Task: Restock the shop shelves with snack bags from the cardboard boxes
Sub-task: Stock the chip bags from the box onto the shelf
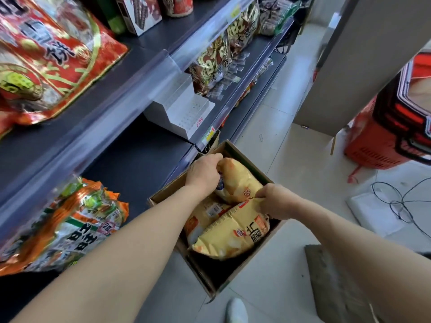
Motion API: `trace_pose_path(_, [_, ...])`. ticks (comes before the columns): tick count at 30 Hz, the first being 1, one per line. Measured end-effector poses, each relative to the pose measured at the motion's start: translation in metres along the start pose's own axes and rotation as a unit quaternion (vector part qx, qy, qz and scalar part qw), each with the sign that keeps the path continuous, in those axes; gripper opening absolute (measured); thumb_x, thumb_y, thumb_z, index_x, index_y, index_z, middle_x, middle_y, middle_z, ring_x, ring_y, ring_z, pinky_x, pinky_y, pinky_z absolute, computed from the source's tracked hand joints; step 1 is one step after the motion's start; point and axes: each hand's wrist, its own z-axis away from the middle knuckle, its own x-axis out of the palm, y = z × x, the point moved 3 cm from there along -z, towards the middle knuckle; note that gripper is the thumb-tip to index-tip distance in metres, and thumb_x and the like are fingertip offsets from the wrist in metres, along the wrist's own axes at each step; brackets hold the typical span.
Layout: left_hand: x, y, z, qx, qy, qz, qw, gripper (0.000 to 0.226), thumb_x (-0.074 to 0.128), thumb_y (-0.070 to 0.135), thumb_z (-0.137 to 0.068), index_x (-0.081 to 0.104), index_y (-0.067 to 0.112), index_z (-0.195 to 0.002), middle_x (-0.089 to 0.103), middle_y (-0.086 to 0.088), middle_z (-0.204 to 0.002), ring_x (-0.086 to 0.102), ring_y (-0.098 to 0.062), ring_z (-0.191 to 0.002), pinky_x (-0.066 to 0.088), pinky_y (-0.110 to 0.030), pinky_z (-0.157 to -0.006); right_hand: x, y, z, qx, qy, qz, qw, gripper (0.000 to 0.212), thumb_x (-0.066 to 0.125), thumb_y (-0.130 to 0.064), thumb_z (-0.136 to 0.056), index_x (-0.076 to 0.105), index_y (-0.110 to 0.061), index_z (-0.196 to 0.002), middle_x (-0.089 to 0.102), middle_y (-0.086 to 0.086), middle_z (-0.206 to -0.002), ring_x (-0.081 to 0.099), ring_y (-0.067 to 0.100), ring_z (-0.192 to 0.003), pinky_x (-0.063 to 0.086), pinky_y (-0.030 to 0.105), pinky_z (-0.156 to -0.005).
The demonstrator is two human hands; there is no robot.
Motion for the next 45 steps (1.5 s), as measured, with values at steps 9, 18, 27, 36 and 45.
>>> trace_pose_path(9, [-0.126,0.007,0.053,-0.077,0.007,0.099,0.992,0.016,0.038,0.005,-0.092,0.045,0.019,-0.092,0.056,-0.002,-0.086,0.052,-0.025,-0.085,0.036,-0.032,-0.066,-0.077,-0.047,0.101,0.043,0.101,-0.163,0.981,0.008,0.05,-0.006,-0.094,0.057,-0.005,-0.089,0.06,0.007,-0.067,0.059,0.008,-0.033,0.037,0.014,-0.03])
trace_pose_path(18, [-0.231,-0.019,0.182,-0.136,-0.038,0.002,0.99,0.024,0.043,0.019,-0.099,0.05,0.0,-0.111,0.055,-0.024,-0.121,0.055,-0.039,-0.11,0.046,-0.041,-0.084,-0.097,-0.147,0.221,0.007,0.248,0.011,0.969,0.027,0.064,-0.019,-0.087,0.065,0.004,-0.101,0.07,0.011,-0.084,0.066,0.027,-0.076,0.057,0.037,-0.067])
trace_pose_path(27, [-0.29,-0.075,0.311,-0.152,-0.031,-0.069,0.985,0.021,0.046,0.023,-0.098,0.051,0.003,-0.105,0.058,-0.018,-0.116,0.057,-0.034,-0.104,0.04,-0.034,-0.072,-0.045,-0.25,0.282,-0.049,0.316,0.057,0.946,0.013,0.062,-0.013,-0.085,0.062,0.0,-0.083,0.059,0.007,-0.068,0.059,0.024,-0.061,0.049,0.031,-0.051])
trace_pose_path(36, [-0.305,-0.153,0.413,-0.25,-0.037,-0.068,0.965,0.025,0.046,0.024,-0.099,0.05,0.007,-0.118,0.058,-0.013,-0.115,0.062,-0.032,-0.095,0.046,-0.033,-0.067,0.029,-0.35,0.274,-0.151,0.29,0.174,0.929,0.012,0.056,-0.007,-0.084,0.052,-0.007,-0.073,0.05,0.007,-0.066,0.046,0.019,-0.051,0.033,0.023,-0.04])
trace_pose_path(45, [-0.291,-0.216,0.517,-0.404,0.006,-0.04,0.914,0.014,0.044,0.015,-0.098,0.043,0.01,-0.084,0.047,-0.004,-0.083,0.046,-0.021,-0.075,0.027,-0.027,-0.046,0.102,-0.448,0.257,-0.308,0.188,0.256,0.897,0.006,0.058,-0.008,-0.083,0.06,-0.004,-0.08,0.057,0.011,-0.077,0.057,0.028,-0.071,0.043,0.03,-0.056])
